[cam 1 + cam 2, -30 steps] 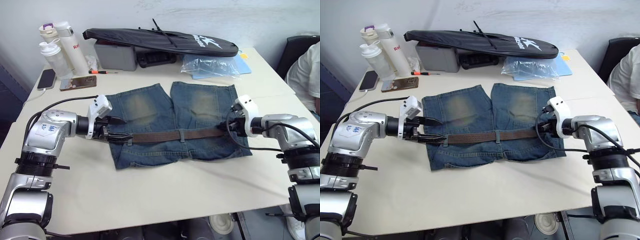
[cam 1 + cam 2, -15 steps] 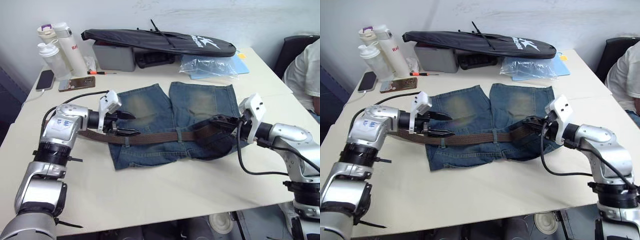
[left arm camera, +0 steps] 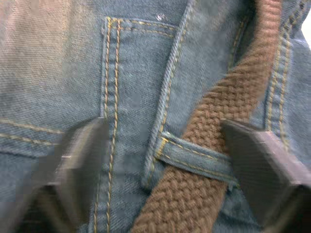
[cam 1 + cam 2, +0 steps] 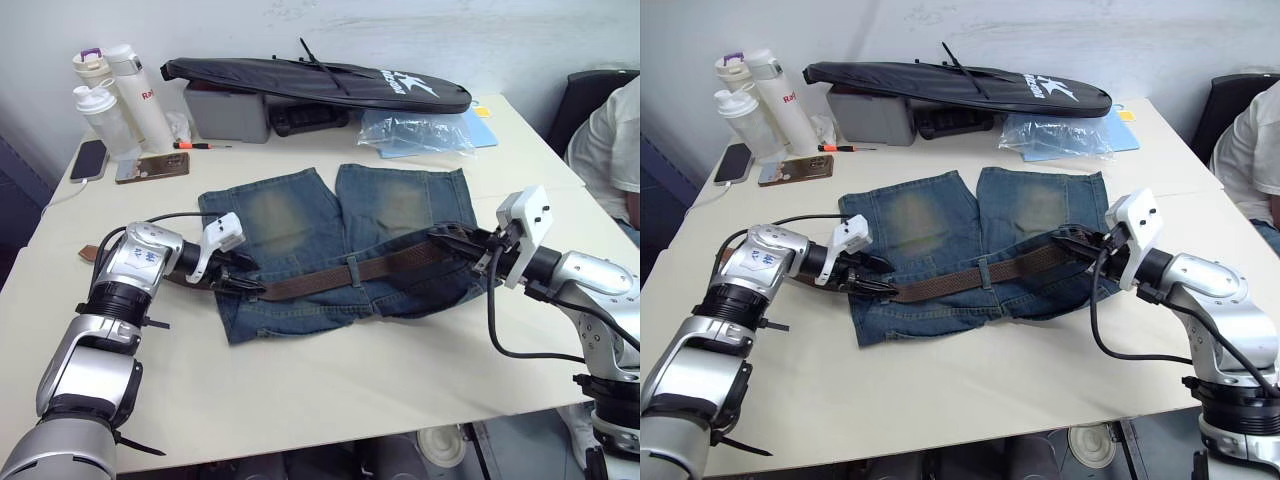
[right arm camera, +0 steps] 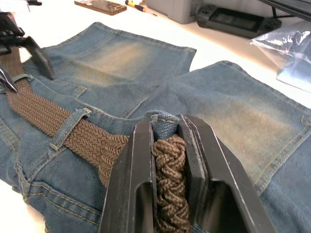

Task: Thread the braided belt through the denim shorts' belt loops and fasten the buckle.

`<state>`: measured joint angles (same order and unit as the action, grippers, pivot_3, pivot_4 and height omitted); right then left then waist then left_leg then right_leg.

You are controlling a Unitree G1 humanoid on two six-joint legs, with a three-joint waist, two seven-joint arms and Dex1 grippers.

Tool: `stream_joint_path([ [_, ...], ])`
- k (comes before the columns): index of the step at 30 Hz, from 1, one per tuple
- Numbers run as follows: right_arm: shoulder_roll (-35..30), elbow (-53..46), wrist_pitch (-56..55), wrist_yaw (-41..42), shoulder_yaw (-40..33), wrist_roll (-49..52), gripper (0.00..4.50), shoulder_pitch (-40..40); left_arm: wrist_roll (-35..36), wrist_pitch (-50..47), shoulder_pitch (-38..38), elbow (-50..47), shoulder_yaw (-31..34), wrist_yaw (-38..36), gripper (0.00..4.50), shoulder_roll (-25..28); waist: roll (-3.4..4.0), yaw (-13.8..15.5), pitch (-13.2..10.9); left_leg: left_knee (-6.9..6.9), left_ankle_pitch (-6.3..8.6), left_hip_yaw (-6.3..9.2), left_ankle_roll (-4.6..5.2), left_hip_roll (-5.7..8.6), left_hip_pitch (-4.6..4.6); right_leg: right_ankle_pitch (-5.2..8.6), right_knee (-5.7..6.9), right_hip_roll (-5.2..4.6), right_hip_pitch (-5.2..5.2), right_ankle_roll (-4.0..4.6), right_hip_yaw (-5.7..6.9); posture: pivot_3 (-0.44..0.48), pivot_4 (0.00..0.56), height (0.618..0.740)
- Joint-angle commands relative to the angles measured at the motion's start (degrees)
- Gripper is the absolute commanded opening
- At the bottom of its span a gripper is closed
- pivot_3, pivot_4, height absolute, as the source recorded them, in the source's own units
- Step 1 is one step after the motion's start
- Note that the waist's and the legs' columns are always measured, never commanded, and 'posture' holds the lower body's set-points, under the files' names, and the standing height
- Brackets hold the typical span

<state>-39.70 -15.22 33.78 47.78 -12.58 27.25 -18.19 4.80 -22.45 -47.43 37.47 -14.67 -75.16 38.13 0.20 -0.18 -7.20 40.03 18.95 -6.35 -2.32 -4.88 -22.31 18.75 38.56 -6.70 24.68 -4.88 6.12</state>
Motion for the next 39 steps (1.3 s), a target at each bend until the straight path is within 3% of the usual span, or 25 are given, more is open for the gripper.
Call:
stream_joint_path([
  [1, -0.9, -0.5, -1.5, -0.3, -1.1, 0.4, 0.27, -0.9, -0.2, -0.6, 0.2, -1.7, 0.7, -1.9, 2.18, 1.6, 0.0, 0.0, 0.0, 0.01, 0.0, 0.0, 0.0, 0.0, 0.0, 0.0, 0.0, 0.0, 0.0, 0.0, 0.0, 0.0, 0.15, 0.642],
  [6, -1.4, 0.5, -1.6, 0.4, -0.3, 0.1, 0.27, -1.2, 1.6, -3.4, 1.2, -5.8, 2.1, -4.8, 0.08, 3.3, 0.01, 0.0, 0.0, 0.0, 0.0, 0.0, 0.0, 0.0, 0.0, 0.0, 0.02, -0.01, -0.01, 0.0, 0.0, 0.0, 0.15, 0.642],
  [7, -1.6, 0.5, -1.5, 0.6, -0.3, 0.1, 0.27, -1.2, 2.1, -4.1, 1.5, -6.9, 2.5, -5.4, 0.0, 3.8, 0.0, 0.0, 0.0, 0.0, 0.0, 0.0, 0.01, 0.0, -0.01, 0.0, 0.07, -0.01, -0.01, 0.0, 0.0, 0.0, 0.15, 0.642],
  [12, -3.3, 0.5, -5.2, 2.1, 1.1, -2.7, 0.27, -0.6, 5.8, -5.1, 4.1, -13.8, 4.9, -9.2, 0.0, 6.5, 0.0, 0.0, 0.0, 0.0, 0.0, 0.0, 0.01, 0.0, -0.03, 0.0, 0.07, 0.0, 0.02, 0.0, 0.0, 0.0, 0.15, 0.642],
  [16, -3.3, -1.9, -10.9, 1.5, 0.7, -4.8, 0.27, -0.2, 12.9, -4.0, 11.5, -25.9, 8.6, -15.7, 0.0, 10.3, 0.04, -0.1, 0.0, -0.01, 0.04, -0.04, -0.07, -0.04, 0.01, 0.01, 0.09, 0.0, 0.0, 0.01, 0.0, 0.0, 0.15, 0.642],
  [24, -0.8, -3.2, -28.1, 7.7, -1.2, -4.5, 0.27, 11.5, 18.8, -0.1, 19.8, -37.9, 12.0, -13.8, 0.0, 12.7, 0.01, 0.4, 0.0, 0.04, 0.06, 0.06, -0.06, -0.03, 0.09, 0.03, -0.13, 0.02, -0.17, 0.03, 0.01, 0.0, 0.15, 0.642],
  [30, 1.9, 1.0, -57.0, 8.7, -5.1, -12.4, 0.27, 24.0, 19.7, 5.5, 28.0, -46.8, 11.8, -13.6, 0.0, 13.8, 0.02, 0.4, 0.0, 0.0, 0.07, 0.02, -0.11, -0.02, 0.11, 0.06, -0.12, 0.03, -0.16, -0.03, -0.02, 0.0, 0.15, 0.642],
  [33, 2.4, 4.7, -69.3, 8.7, -5.8, -15.2, 0.27, 28.4, 17.4, 13.0, 33.4, -49.1, 11.3, -15.3, 0.0, 15.9, -0.11, 0.1, -0.1, 0.02, 0.1, 0.0, -0.16, -0.03, 0.14, 0.09, -0.1, 0.02, -0.17, -0.08, -0.06, 0.0, 0.15, 0.642],
  [39, 0.1, 21.1, -92.8, 7.2, -5.9, -21.9, 0.27, 34.1, 11.1, 29.2, 42.2, -50.0, 7.9, -13.9, 0.0, 18.1, -0.11, 0.2, 0.0, 0.07, 0.22, -0.01, -0.1, -0.04, 0.29, 0.25, -0.01, 0.02, -0.22, 0.1, -0.1, 0.0, 0.15, 0.642],
])
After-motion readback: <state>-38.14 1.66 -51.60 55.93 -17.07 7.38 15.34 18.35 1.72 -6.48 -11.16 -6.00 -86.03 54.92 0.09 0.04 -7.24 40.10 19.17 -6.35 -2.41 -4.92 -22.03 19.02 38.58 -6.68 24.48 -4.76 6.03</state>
